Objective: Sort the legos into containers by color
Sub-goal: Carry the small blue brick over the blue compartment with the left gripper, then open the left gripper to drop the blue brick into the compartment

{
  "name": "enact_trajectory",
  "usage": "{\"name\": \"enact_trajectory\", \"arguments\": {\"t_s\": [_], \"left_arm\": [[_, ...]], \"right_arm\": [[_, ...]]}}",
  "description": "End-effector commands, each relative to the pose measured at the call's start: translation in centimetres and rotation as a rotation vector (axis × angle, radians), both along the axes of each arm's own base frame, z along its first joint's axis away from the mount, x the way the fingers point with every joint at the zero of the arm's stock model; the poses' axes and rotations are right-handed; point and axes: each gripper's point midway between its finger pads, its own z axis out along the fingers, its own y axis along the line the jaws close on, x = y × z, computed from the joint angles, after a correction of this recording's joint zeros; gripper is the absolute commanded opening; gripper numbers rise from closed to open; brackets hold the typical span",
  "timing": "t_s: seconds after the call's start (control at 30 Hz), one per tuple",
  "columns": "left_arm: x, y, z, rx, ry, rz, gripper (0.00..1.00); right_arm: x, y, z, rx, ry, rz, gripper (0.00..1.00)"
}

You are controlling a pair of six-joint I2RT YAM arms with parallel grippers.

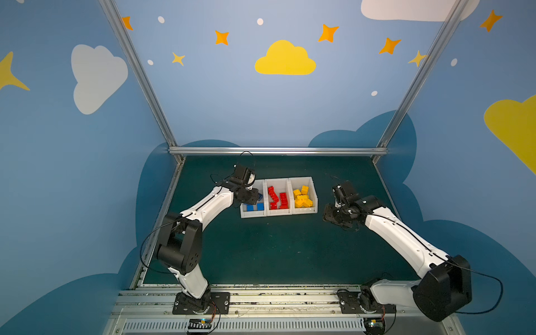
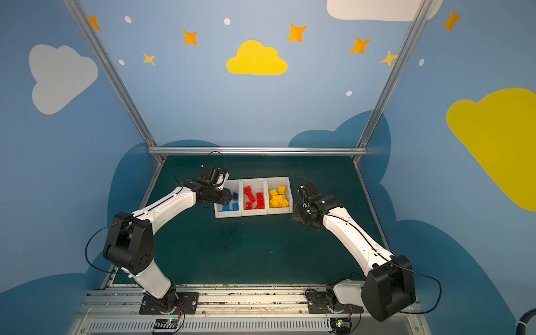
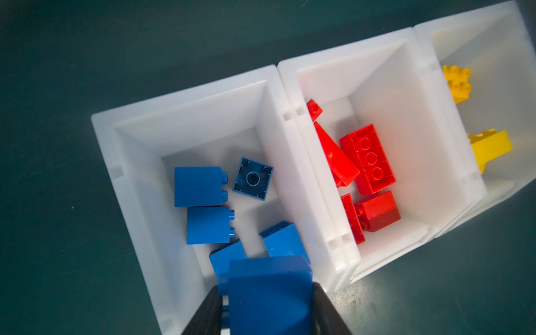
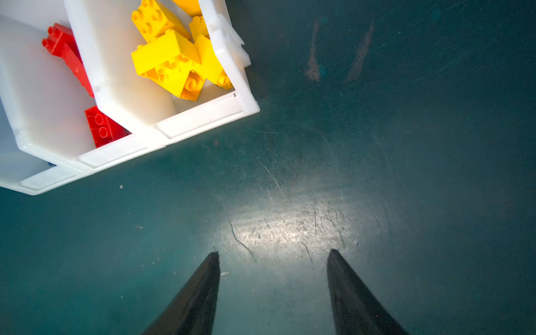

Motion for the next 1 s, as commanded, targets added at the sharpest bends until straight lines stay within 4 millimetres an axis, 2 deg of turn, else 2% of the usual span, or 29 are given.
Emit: {"name": "enact_trajectory", "arguments": {"t_s": [0.0,0.13,0.6,0.8,0.9,0.97], "left_arm": [[0.1,-0.2,0.7,-0.012,0.001,-0.014,0.6],[0.0,-0.1,1.1,-0.018,-0.014,-0.009,0.69],[-0.5,1.0,3.4,-0.083,-0.115,0.047,0.77],[-1.1,3.7,4.9,-0.115,-0.231,0.128,0.84],[-1.9,6.2,5.6,-0.093,-0.326,0.207,0.99],[-2.4,8.1,6.0,-0.064,-0.388,0.26,0.99]], "right_arm": [[-0.5,-0.4,0.7,0.0,-0.006,-0.001,0.6],[-0.6,-0.6,0.8,0.001,-0.012,-0.004,0.6],[-0.6,-1.0,0.6,-0.004,-0.013,-0.014,0.6],[-0.7,-1.4,0.6,-0.013,-0.013,-0.023,0.6],[-0.7,-1.8,0.6,-0.026,-0.032,-0.031,0.6],[-0.5,-2.1,0.9,-0.031,-0.068,-0.027,0.61]]}}
